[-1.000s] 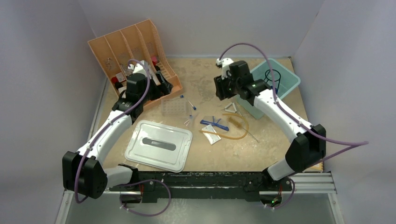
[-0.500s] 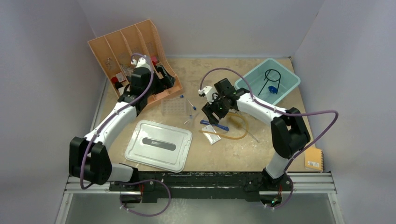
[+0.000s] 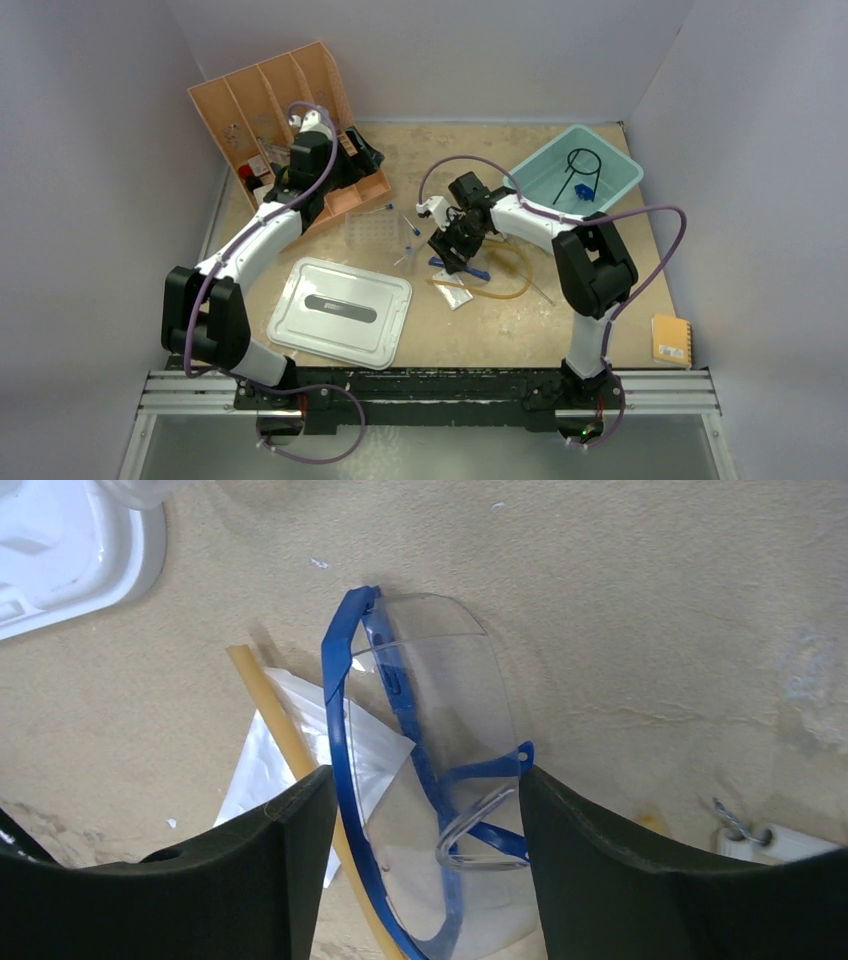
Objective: Organize the chemistry lab equipment
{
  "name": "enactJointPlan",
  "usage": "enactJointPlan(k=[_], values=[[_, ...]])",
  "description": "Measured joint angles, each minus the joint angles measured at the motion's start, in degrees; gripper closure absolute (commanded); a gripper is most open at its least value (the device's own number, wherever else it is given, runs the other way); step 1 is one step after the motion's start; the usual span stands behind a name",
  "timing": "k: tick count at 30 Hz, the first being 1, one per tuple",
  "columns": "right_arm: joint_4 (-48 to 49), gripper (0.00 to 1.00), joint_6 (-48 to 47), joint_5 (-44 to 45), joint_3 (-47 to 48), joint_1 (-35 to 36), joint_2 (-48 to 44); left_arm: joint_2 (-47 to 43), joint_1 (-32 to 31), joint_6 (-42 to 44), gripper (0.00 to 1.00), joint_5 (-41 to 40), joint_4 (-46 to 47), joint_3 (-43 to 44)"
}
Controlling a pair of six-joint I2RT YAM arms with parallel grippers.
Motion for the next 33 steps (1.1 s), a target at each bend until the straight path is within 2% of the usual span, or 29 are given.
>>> enactJointPlan(k=[4,10,12,20,33], values=[[-0.7,0.38,-1.0,-1.9,0.0,0.0,0.4,0.7,0.0,0.0,0.13,0.0,0.5,0.7],[-0.8,0.56,-2.0,-2.9,0.0,0.0,0.4,1.0,0.0,0.0,0.13,0.1,0.8,0.9],[-0.8,0.58,-2.0,-2.8,0.1,0.0,0.3,1.0,0.0,0.0,0.13,0.1,0.8,0.9],[-0.8,0.59,-1.1,-2.8,0.1,0.0,-1.9,0.9,0.0,0.0,0.13,0.0,0.9,0.8],[4.5,0.58,6.8,-2.6,-0.2,-3.0,-13.7,-4.9,0.0,0.0,0.13,-0.7,0.9,-3.4]])
